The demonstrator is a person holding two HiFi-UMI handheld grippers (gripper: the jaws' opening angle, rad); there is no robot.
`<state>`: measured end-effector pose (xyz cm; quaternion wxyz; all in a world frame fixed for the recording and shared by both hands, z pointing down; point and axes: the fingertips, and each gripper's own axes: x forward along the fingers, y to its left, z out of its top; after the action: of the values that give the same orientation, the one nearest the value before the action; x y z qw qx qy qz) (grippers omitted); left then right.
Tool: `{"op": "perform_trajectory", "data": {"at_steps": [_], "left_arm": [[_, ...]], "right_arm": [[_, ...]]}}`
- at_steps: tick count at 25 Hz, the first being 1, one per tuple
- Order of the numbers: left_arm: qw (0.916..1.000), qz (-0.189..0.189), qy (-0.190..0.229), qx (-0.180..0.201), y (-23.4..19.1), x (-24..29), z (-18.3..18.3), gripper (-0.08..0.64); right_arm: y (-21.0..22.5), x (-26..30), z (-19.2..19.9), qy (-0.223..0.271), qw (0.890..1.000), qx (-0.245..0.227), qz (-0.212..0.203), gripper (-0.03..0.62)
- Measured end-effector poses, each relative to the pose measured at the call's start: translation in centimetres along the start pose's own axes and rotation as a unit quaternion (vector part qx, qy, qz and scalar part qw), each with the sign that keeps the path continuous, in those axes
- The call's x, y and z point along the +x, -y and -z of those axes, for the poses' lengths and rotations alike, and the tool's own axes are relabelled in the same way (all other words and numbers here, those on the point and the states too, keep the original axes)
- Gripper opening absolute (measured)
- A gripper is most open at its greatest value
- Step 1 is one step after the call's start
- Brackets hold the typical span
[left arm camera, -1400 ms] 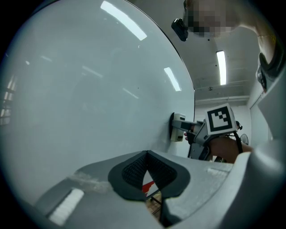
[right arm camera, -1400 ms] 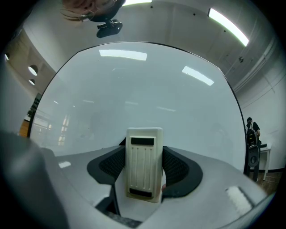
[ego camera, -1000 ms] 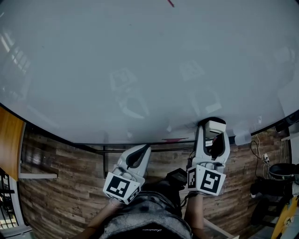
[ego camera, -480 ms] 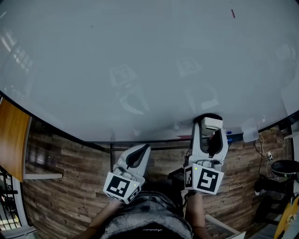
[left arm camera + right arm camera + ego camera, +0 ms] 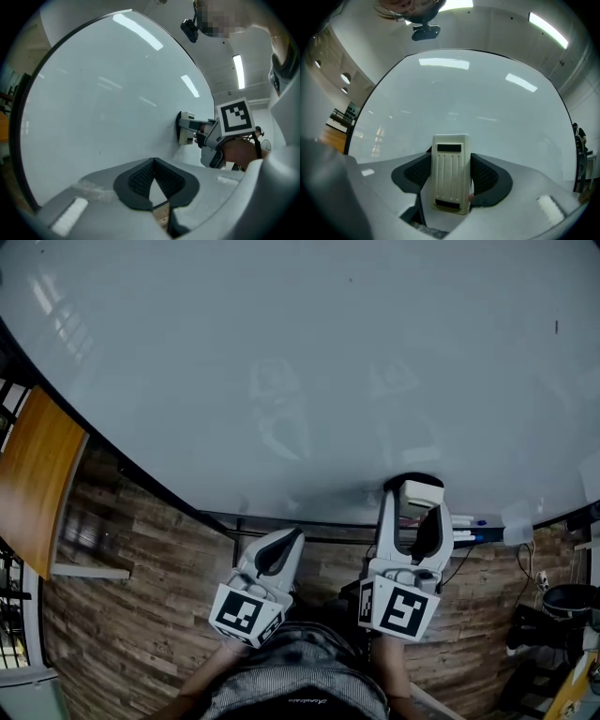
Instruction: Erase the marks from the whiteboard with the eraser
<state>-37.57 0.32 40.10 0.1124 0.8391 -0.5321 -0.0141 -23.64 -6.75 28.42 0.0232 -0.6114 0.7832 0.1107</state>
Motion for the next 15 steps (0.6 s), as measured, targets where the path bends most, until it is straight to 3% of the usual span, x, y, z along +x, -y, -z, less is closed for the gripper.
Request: {"op": "perform_trajectory", "data": {"at_steps": [9,15], "left_arm": [[0.999,-0.042,0.017,-0.004,-4.2,-3.4,0.1,0.003],[0.9953,-0.094,0.022,-0.004,-6.3,-5.9,0.0,0.005]], "right_arm": [[-10.6,0.9,-0.9,0.02,0.995,-0.011,-0.098,0.262],[-15.2,1.4,-1.3,0.029,0.987,-0.007,-0.155,0.263]]}}
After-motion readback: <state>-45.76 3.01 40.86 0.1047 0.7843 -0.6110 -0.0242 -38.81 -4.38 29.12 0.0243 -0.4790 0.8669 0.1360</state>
